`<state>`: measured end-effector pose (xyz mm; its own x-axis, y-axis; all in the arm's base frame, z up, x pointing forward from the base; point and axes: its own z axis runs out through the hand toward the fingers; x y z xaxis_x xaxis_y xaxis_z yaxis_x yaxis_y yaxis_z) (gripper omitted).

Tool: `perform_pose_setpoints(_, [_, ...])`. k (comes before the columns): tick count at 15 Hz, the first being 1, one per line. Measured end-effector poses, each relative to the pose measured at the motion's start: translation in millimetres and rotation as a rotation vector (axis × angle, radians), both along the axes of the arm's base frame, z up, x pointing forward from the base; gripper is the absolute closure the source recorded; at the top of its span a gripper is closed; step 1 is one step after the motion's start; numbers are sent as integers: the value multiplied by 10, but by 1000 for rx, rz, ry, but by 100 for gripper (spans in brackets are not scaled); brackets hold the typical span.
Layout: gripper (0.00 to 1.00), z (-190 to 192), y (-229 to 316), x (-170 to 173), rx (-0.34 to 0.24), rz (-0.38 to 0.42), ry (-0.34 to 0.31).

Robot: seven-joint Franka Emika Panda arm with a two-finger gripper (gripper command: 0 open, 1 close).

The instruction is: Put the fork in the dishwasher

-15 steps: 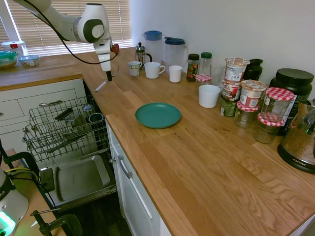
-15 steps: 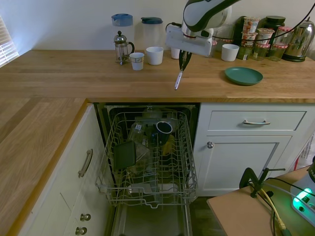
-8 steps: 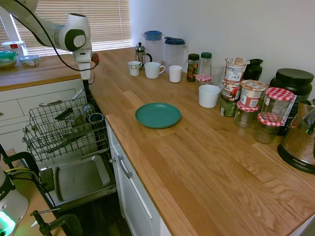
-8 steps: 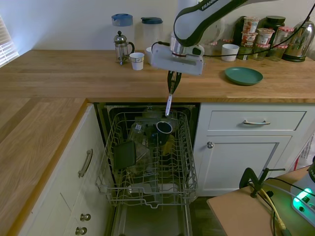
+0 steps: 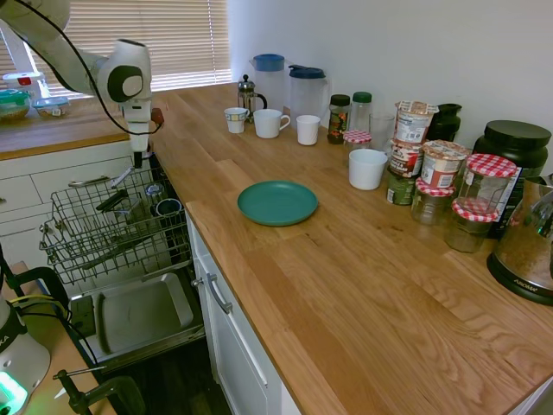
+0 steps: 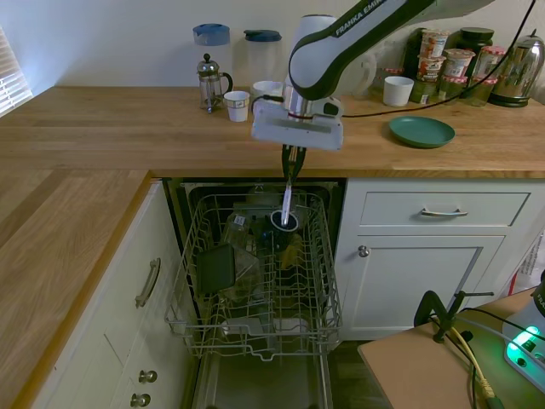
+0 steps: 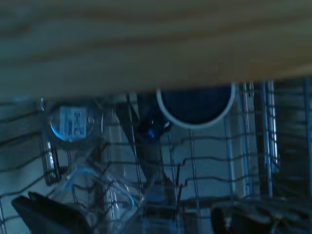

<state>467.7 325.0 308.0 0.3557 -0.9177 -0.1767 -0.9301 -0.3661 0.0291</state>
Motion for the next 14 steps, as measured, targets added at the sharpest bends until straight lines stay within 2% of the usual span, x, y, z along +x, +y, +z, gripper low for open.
perform_pose_setpoints(5, [100,-668,170,-371,-28,37,104])
perform_pose_setpoints(14, [100,-1656,74,-433,9,40,237])
